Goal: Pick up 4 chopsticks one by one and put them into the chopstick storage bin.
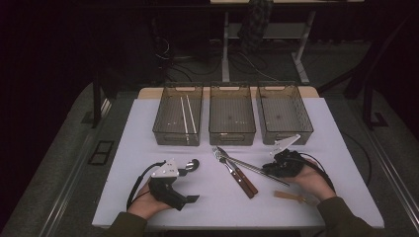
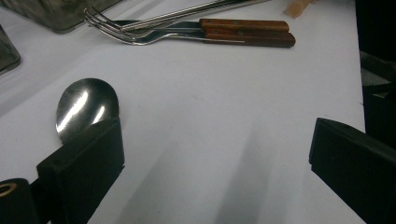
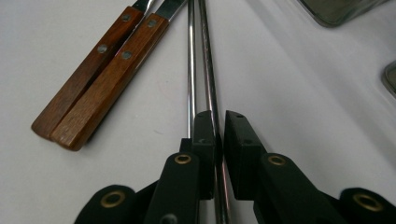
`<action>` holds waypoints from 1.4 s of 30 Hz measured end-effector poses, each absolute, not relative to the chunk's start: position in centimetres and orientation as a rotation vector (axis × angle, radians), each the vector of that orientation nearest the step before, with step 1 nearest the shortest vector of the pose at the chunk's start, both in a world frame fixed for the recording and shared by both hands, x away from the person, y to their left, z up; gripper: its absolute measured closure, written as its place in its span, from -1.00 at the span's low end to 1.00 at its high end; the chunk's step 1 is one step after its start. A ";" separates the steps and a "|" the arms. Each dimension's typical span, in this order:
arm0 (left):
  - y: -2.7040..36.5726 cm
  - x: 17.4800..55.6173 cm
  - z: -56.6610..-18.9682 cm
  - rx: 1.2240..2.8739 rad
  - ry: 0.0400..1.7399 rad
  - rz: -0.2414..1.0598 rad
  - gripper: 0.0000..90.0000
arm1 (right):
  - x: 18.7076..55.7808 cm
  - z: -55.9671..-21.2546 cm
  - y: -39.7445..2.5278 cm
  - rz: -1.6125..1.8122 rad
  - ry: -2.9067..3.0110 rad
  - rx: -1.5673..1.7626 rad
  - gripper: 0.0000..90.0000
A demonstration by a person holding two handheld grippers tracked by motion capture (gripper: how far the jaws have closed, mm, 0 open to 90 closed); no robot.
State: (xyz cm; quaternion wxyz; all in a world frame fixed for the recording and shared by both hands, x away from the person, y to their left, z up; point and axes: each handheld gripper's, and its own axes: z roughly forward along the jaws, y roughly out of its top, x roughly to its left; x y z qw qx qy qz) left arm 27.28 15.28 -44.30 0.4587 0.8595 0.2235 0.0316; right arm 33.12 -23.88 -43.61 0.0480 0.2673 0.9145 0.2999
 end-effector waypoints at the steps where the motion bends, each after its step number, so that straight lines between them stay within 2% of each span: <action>1: 15.3 27.3 -44.3 2.116 0.550 0.078 -0.96 | 33.3 -43.7 -23.8 0.914 2.787 0.801 0.82; 42: 15.3 27.3 -44.3 2.117 0.549 0.076 -0.96 | 33.3 -44.0 -24.5 0.927 2.764 0.728 0.89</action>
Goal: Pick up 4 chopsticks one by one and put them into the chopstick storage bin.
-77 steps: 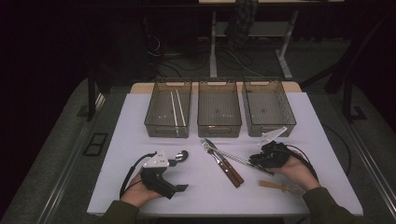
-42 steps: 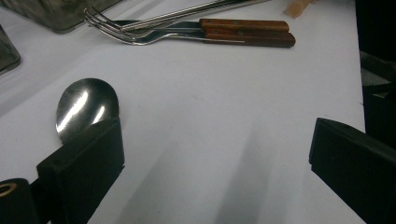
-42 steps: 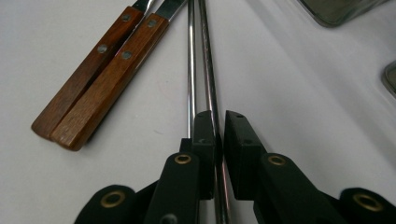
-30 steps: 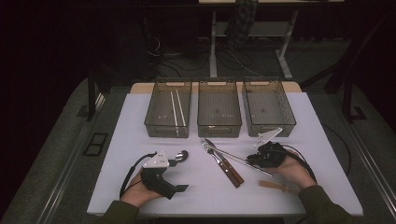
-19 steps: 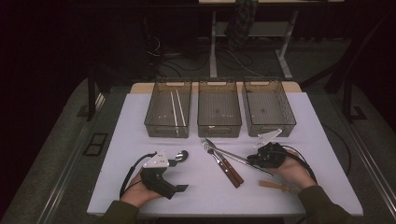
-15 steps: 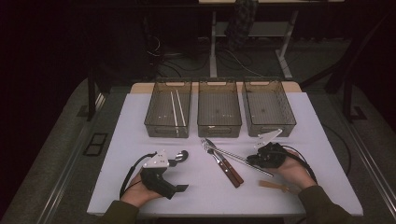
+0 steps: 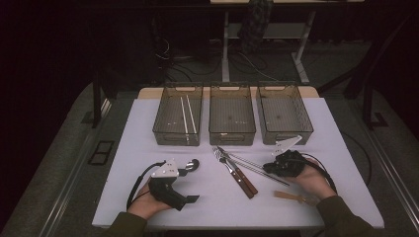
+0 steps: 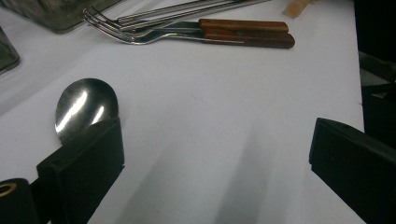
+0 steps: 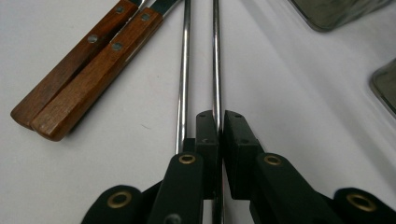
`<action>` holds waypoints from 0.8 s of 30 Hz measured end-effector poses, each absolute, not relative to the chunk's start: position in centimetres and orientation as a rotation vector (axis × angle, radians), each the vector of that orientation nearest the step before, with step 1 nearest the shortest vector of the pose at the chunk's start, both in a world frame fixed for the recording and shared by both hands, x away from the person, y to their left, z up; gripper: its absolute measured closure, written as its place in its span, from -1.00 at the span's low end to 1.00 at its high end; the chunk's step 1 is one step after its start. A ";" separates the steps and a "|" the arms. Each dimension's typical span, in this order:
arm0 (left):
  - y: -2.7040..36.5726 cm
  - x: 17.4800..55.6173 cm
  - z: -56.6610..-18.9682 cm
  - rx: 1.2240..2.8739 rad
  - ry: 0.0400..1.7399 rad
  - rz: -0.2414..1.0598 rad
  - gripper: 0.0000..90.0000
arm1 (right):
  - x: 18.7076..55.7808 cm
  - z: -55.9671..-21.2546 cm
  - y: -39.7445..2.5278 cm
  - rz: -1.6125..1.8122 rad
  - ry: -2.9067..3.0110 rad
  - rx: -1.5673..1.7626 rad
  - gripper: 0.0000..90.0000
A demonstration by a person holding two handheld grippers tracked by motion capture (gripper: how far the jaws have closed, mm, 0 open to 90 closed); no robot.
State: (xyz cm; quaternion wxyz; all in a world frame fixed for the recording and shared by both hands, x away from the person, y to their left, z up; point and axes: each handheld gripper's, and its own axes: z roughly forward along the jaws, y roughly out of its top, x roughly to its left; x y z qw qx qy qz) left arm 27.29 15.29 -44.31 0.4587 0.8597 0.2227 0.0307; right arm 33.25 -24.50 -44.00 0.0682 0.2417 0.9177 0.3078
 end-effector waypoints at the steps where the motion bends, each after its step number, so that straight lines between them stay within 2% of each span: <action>1: 15.3 27.3 -44.3 2.118 0.548 0.076 -0.96 | 33.3 -44.0 -24.6 0.930 2.763 0.730 0.89; 24: 15.3 27.3 -44.3 2.114 0.549 0.077 -0.96 | 33.0 -42.0 -26.3 1.113 2.674 0.791 0.89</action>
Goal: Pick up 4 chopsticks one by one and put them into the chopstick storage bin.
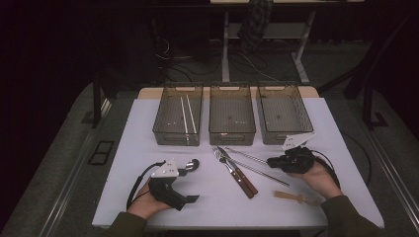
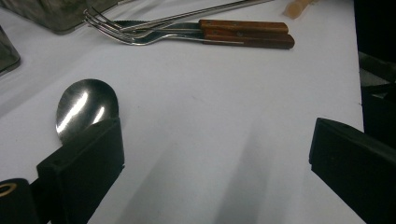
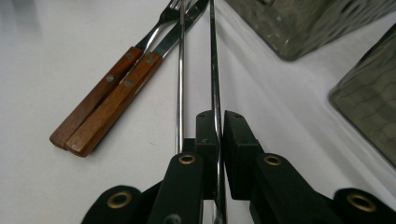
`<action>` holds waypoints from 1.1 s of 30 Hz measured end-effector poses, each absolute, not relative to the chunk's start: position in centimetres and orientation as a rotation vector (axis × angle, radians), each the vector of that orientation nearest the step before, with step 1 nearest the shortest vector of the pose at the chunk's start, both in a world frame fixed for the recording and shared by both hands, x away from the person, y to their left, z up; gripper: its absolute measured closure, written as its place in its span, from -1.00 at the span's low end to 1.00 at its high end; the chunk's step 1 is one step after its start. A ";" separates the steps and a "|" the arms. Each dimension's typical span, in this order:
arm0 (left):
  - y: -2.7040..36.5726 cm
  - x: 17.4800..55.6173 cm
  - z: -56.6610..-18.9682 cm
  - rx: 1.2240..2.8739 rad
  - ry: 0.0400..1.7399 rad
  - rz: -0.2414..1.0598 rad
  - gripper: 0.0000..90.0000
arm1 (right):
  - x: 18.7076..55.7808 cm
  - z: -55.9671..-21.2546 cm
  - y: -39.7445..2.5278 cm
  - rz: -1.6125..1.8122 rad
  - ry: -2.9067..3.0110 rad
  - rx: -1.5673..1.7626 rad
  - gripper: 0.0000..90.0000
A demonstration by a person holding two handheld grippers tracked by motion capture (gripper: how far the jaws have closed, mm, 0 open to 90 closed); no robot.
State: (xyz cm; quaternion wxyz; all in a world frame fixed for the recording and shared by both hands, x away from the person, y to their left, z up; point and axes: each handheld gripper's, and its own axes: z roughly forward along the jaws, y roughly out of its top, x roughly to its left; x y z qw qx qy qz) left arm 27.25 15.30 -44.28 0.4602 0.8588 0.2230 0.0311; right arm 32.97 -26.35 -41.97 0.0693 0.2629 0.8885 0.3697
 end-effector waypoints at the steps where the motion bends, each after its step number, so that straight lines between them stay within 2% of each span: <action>1: 15.3 27.2 -44.3 2.113 0.549 0.076 -0.96 | 32.9 -41.8 -26.4 1.118 2.672 0.793 0.89; 33: 15.6 27.5 -44.5 2.098 0.574 0.079 -1.00 | 33.0 -37.5 -25.1 1.288 2.574 0.803 0.88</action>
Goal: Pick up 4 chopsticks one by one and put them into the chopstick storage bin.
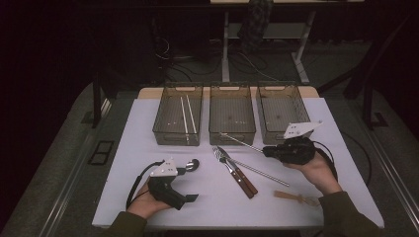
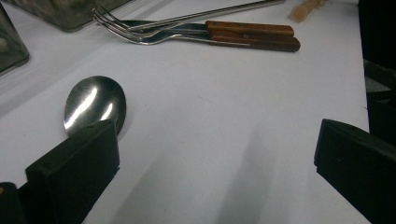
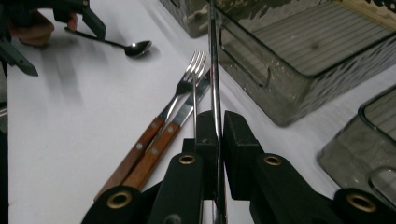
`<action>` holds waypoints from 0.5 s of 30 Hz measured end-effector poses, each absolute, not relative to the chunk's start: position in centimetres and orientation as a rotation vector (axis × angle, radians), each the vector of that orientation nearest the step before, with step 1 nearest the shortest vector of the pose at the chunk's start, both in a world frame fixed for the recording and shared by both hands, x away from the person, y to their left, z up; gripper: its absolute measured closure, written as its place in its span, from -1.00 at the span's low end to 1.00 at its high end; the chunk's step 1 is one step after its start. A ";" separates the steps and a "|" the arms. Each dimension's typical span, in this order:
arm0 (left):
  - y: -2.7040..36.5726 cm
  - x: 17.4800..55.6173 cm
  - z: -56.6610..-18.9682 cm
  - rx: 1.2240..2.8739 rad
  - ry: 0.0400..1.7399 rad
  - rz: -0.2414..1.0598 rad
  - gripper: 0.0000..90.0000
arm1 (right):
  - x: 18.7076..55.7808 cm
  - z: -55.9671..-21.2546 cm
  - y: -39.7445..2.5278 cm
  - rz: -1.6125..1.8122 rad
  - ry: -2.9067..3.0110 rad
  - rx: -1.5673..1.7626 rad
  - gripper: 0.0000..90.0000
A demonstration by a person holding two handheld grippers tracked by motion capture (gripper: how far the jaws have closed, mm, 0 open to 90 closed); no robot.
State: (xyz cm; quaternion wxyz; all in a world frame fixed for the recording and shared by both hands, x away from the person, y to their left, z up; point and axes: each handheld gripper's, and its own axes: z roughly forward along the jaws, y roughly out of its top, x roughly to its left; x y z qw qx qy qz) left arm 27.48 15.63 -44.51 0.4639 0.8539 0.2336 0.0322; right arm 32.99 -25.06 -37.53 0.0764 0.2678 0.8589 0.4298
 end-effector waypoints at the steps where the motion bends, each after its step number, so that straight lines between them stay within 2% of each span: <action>1: 15.6 27.5 -44.5 2.099 0.576 0.081 -1.00 | 33.1 -37.4 -24.9 1.291 2.575 0.805 0.88; 15: 15.6 27.7 -44.6 2.099 0.584 0.077 -1.00 | 34.9 -36.5 -21.6 1.247 2.579 0.858 0.88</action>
